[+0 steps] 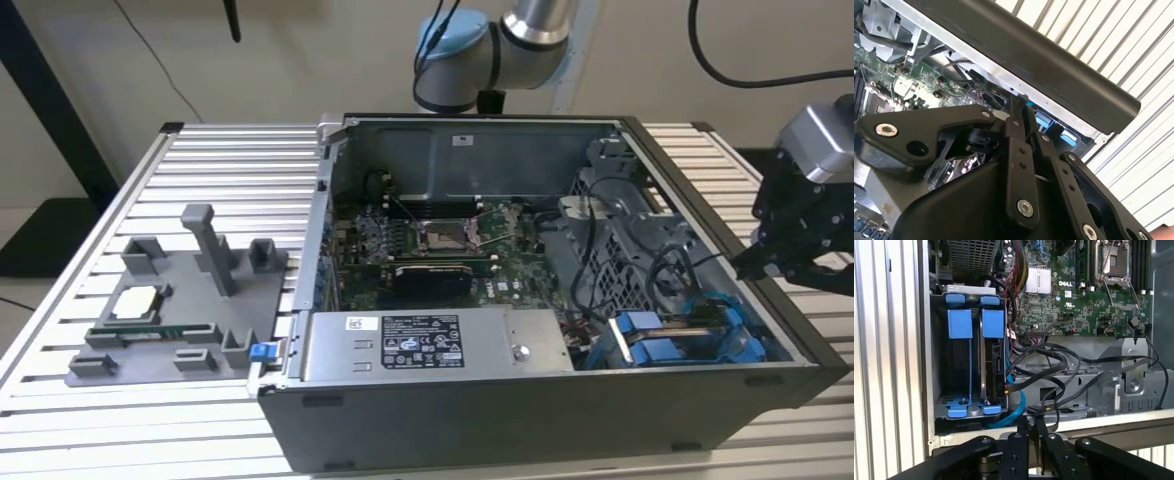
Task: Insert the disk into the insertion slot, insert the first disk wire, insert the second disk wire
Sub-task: 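Insert the second disk wire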
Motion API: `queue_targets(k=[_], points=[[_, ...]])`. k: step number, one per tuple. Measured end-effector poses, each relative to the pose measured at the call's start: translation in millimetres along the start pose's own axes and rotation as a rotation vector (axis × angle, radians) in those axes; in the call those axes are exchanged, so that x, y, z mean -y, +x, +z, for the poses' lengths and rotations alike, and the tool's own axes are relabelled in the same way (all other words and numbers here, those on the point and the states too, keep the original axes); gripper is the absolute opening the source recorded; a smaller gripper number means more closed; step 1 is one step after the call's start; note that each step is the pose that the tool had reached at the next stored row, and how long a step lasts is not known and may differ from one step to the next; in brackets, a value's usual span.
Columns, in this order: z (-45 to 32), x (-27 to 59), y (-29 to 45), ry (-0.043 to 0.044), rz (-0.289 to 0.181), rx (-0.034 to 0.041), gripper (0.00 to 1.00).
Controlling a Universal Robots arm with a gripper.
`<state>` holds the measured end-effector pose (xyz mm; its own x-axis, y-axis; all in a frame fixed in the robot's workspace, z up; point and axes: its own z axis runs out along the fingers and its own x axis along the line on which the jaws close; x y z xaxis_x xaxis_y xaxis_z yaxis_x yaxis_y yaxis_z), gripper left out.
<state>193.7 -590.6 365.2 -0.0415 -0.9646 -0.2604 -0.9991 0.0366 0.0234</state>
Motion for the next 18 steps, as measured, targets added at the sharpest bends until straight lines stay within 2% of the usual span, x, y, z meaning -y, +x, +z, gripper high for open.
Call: queue_targets(k=[10,18], points=[[0.1,-0.1,0.1,0.0000,0.000,0.0040,0.00],[-3.4,-5.2,-0.6,-0.0001,0.000,0.0041,0.00]])
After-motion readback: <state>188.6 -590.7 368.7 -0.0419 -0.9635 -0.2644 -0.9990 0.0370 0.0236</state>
